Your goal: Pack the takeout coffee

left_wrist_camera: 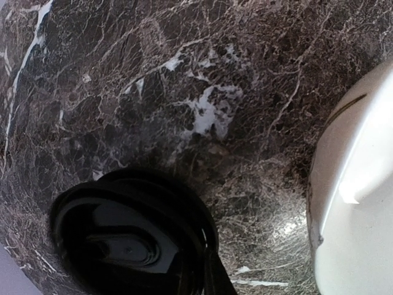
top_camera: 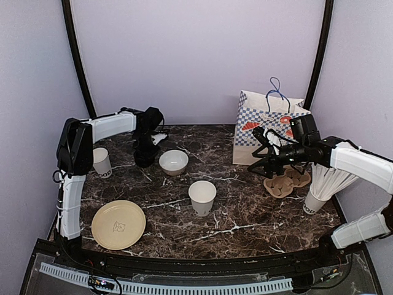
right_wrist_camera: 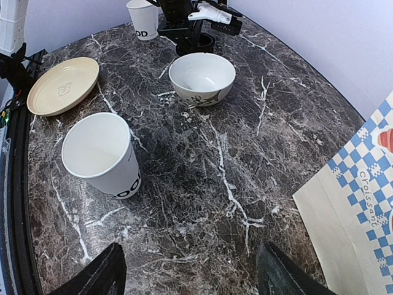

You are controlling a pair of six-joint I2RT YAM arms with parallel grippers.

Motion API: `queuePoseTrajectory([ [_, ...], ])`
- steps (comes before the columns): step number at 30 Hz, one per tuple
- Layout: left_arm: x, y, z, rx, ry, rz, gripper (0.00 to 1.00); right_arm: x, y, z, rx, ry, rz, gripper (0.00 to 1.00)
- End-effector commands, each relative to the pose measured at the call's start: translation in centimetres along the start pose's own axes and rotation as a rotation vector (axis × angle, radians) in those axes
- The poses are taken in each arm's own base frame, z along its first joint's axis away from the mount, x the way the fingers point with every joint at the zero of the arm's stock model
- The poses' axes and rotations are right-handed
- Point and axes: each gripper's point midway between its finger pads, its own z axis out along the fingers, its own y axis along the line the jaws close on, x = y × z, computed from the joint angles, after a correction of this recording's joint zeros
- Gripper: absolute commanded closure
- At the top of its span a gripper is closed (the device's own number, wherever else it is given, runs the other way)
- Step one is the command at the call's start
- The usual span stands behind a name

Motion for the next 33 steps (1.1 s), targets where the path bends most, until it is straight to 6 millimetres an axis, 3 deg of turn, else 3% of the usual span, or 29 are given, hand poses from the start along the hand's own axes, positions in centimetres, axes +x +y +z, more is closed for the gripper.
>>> queuePoseTrajectory([
  [1,0.0,-0.1,-1.4,0.035,-0.004,-0.025,0.93,0.3,-0.4,0.4,0.009,0.000,-0.006,0.27],
  [7,0.4,0.1,-2.3,0.028,0.008,-0.043,0.97,0.4,-0.4,0.5,0.006,0.002,0.000,0.27],
  [9,0.3,0.4,-3.4,0.018,-0.001,-0.065,0.98,0.3,-0.4,0.5,0.002,0.000,0.004,0.27],
  [13,-1.4,0.2,-8.3,0.078,-0.106,-0.119,0.95,-1.5,0.1,0.1,-0.049,-0.020,0.032,0.28],
  [18,-4.6,-1.7,-17.7,0.229,-0.400,-0.123,0.94,-6.1,0.5,-1.0,-0.137,-0.064,0.069,0.28],
  [24,-7.5,-7.8,-29.3,0.556,-0.799,-0.028,0.96,-13.6,1.4,-3.7,-0.229,-0.189,0.100,0.28],
  [25,-6.6,-9.5,-30.5,0.647,-0.827,-0.021,0.96,-14.5,1.7,-4.1,-0.247,-0.208,0.105,0.28],
  [26,-7.6,-10.6,-32.8,0.688,-0.936,0.022,0.96,-15.3,2.0,-4.4,-0.265,-0.225,0.117,0.27],
  [27,-6.3,-12.5,-33.5,0.789,-0.947,0.039,0.95,-16.0,2.2,-4.7,-0.288,-0.241,0.134,0.27],
  [28,-6.7,-13.9,-36.1,0.834,-1.061,0.103,0.94,-16.6,2.4,-4.9,-0.306,-0.256,0.151,0.27],
  [29,-5.3,-15.5,-36.6,0.924,-1.060,0.120,0.93,-16.9,2.7,-5.0,-0.330,-0.266,0.172,0.25],
  [30,-5.3,-16.5,-39.2,0.954,-1.176,0.182,0.93,-17.2,2.9,-5.1,-0.352,-0.276,0.194,0.23],
  [33,-3.5,-18.3,-40.5,1.100,-1.221,0.181,0.92,-17.5,2.9,-4.9,-0.389,-0.292,0.301,0.13],
])
